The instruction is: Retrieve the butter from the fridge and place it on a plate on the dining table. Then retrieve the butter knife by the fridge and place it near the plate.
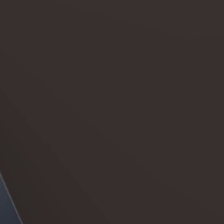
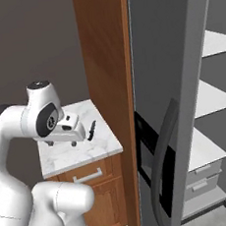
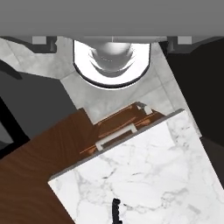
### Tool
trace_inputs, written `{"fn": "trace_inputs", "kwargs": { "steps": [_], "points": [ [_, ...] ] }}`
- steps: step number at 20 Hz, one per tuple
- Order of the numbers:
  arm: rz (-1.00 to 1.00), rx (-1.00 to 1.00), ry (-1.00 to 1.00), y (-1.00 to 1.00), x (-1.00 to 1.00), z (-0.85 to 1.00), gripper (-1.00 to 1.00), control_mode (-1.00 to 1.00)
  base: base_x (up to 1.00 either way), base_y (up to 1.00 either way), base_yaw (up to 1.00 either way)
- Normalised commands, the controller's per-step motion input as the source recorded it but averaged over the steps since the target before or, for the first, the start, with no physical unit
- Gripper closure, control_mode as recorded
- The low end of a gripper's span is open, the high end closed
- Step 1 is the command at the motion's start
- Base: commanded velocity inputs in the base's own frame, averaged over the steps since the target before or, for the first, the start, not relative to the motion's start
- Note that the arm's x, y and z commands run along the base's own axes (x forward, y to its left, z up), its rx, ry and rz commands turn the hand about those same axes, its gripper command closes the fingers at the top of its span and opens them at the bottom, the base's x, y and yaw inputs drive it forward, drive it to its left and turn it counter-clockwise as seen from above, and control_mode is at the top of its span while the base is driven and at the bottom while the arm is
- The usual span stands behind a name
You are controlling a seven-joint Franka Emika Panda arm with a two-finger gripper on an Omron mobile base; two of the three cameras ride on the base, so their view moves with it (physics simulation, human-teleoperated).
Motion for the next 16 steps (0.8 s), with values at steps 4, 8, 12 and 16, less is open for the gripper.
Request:
{"fn": "trace_inputs", "kwargs": {
  "steps": [4,8,12,16],
  "points": [
    [0.00,0.00,-0.02,0.00,0.70,-0.26,-1.00,-1.00,0.00,0.00,0.00],
    [0.00,0.00,-0.11,0.07,0.44,-0.33,-1.00,-1.00,0.00,0.00,0.00],
    [0.00,0.00,-0.13,0.05,0.41,-0.36,-1.00,-1.00,0.00,0.00,0.00],
    [0.00,0.00,-0.10,0.02,0.47,-0.38,-1.00,-1.00,0.00,0.00,0.00]
  ]
}}
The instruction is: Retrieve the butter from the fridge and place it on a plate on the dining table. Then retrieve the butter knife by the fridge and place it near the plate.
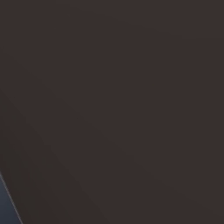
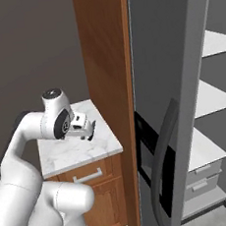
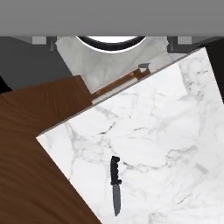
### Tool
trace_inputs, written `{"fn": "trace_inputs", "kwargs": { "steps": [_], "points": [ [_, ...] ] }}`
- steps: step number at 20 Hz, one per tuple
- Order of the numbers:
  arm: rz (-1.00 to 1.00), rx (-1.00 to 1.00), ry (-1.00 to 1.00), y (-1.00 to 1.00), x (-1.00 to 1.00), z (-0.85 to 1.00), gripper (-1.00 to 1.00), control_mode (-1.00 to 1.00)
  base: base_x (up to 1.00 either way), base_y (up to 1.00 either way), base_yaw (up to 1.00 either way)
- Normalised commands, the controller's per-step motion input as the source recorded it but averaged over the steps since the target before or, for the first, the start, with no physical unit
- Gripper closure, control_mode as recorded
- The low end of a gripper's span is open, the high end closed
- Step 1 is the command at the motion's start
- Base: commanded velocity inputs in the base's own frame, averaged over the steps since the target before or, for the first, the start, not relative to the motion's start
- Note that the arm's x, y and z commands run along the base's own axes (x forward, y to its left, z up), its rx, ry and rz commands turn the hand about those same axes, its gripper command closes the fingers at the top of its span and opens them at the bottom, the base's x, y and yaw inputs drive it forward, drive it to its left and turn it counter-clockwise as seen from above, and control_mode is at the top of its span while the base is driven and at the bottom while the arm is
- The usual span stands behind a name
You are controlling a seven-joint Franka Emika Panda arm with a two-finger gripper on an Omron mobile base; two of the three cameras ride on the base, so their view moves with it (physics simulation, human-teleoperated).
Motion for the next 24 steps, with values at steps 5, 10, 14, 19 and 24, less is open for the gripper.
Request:
{"fn": "trace_inputs", "kwargs": {
  "steps": [5,10,14,19,24],
  "points": [
    [-0.01,0.00,-0.01,0.19,0.45,-0.27,-1.00,-1.00,0.00,0.00,0.00],
    [-0.09,0.00,0.00,0.30,0.62,-0.17,-1.00,-1.00,0.00,0.00,0.00],
    [-0.03,0.00,0.00,0.02,0.64,-0.10,-1.00,-1.00,0.00,0.00,0.00],
    [0.00,0.00,0.02,-0.02,0.50,-0.21,-1.00,-1.00,0.00,0.00,0.00],
    [0.00,0.00,0.00,-0.01,0.43,-0.33,-1.00,-1.00,0.00,0.00,0.00]
  ]
}}
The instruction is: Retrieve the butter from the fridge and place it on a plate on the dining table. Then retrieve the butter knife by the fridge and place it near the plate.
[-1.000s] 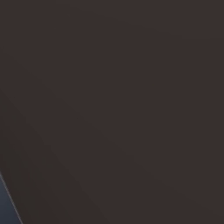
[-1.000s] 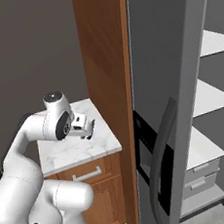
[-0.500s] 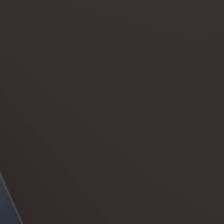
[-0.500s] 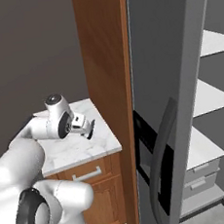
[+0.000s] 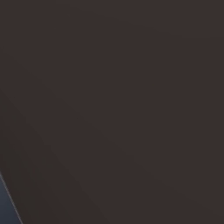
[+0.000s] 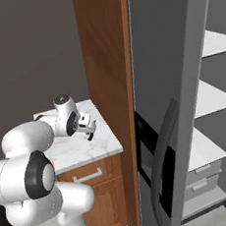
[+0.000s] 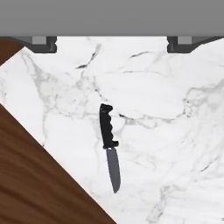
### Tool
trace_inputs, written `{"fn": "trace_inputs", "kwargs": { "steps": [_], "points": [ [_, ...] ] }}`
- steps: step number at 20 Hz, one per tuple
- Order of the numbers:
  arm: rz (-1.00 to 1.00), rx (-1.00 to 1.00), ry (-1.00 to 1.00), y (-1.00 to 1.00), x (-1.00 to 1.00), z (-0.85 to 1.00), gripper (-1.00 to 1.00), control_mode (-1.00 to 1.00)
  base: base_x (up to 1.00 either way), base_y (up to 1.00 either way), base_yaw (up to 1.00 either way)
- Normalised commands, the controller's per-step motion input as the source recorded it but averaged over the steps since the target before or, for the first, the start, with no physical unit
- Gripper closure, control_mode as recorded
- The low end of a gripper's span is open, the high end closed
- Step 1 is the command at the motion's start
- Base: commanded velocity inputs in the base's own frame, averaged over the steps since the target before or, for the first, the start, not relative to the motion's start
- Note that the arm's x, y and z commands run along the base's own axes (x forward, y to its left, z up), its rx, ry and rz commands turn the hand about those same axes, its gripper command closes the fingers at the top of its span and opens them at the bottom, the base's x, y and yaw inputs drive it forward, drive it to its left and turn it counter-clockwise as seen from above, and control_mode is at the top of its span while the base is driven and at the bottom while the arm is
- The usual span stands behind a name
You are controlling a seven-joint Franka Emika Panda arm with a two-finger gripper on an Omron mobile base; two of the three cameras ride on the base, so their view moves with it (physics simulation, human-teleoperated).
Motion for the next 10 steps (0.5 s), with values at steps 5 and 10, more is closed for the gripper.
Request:
{"fn": "trace_inputs", "kwargs": {
  "steps": [5,10],
  "points": [
    [0.00,0.00,0.00,-0.03,0.34,-0.35,-1.00,-1.00,0.00,0.00,0.00],
    [0.00,0.00,0.02,-0.02,0.36,-0.36,-1.00,-1.00,0.00,0.00,0.00]
  ]
}}
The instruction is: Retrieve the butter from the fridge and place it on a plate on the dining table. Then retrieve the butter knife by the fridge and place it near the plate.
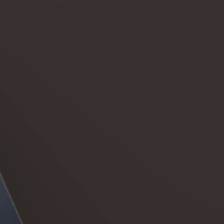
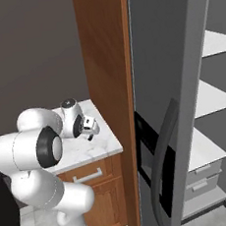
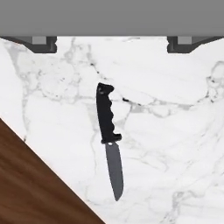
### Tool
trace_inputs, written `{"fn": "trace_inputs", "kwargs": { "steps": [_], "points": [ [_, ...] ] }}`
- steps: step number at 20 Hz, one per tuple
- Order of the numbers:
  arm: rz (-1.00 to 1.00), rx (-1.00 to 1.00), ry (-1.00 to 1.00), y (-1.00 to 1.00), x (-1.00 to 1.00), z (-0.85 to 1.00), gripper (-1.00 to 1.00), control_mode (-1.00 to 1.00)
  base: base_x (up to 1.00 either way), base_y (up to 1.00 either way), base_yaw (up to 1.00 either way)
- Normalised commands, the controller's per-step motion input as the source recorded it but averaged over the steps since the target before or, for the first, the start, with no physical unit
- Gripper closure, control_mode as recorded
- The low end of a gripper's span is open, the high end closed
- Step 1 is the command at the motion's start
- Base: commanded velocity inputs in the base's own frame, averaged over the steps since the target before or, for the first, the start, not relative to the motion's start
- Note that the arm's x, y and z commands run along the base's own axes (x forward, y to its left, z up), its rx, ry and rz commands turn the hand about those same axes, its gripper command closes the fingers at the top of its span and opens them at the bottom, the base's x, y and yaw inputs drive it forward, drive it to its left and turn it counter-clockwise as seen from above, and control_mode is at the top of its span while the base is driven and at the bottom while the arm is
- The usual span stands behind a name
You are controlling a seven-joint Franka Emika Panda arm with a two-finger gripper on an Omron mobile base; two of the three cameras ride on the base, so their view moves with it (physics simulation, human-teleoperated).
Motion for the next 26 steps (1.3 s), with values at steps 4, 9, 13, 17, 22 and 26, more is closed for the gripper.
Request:
{"fn": "trace_inputs", "kwargs": {
  "steps": [4,9,13,17,22,26],
  "points": [
    [0.00,0.00,0.07,-0.08,0.38,-0.25,-1.00,-1.00,0.00,0.00,0.00],
    [0.00,0.00,0.07,-0.06,0.32,-0.22,-1.00,-1.00,0.00,0.00,0.00],
    [0.00,0.00,0.02,0.00,0.25,-0.26,-1.00,-1.00,0.00,0.00,0.00],
    [0.00,0.00,0.00,0.00,0.28,-0.31,-1.00,-1.00,0.00,0.00,0.00],
    [0.00,0.00,0.00,0.00,0.21,-0.36,-1.00,-1.00,0.00,0.00,0.00],
    [0.00,0.00,0.00,0.00,0.21,-0.30,-1.00,-1.00,0.00,0.00,0.00]
  ]
}}
